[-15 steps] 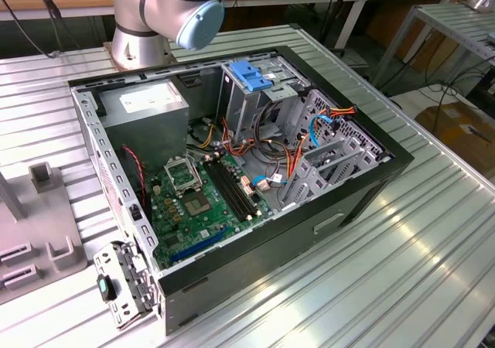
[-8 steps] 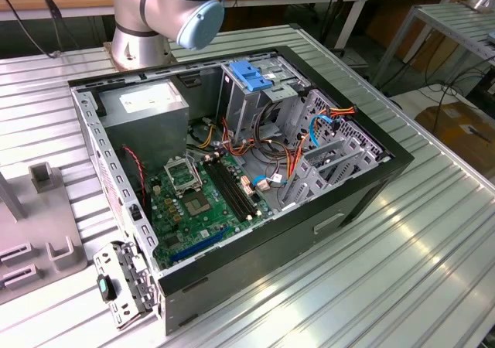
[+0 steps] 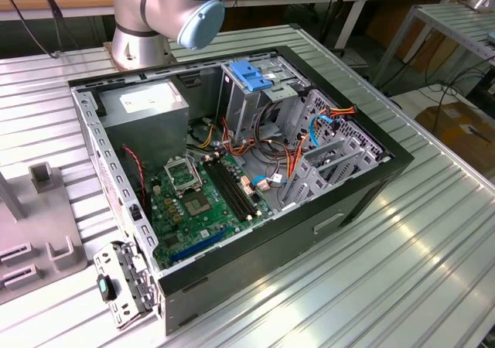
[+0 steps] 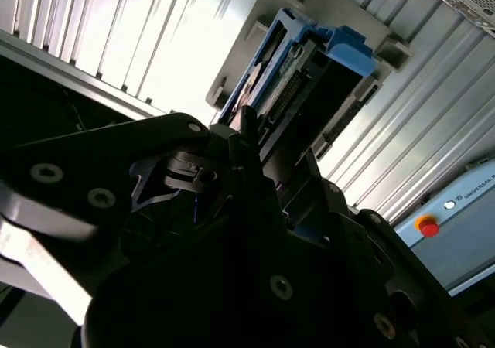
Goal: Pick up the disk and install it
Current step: 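Pick up the disk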
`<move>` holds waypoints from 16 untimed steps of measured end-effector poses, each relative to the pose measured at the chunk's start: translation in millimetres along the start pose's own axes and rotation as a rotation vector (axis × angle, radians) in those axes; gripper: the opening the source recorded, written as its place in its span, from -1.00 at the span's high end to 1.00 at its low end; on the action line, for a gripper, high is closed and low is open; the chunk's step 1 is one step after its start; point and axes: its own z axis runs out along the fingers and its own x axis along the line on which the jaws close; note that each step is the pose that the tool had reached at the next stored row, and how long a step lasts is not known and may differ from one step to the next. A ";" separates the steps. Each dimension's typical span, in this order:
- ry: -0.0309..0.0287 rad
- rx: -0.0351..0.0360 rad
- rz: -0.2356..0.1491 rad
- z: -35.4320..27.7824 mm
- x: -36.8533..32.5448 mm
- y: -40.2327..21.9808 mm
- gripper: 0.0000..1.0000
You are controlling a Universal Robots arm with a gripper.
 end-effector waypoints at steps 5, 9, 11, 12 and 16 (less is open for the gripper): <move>0.0000 0.0000 0.000 0.0 -0.2 -9.4 0.30; 0.0000 0.0000 0.000 0.1 -0.3 -15.7 0.30; 0.0000 0.0000 0.000 0.0 -0.4 -20.1 0.30; 0.0000 0.0000 0.000 0.1 -0.4 -21.5 0.30; 0.0000 0.0000 0.000 0.1 -0.5 -28.0 0.30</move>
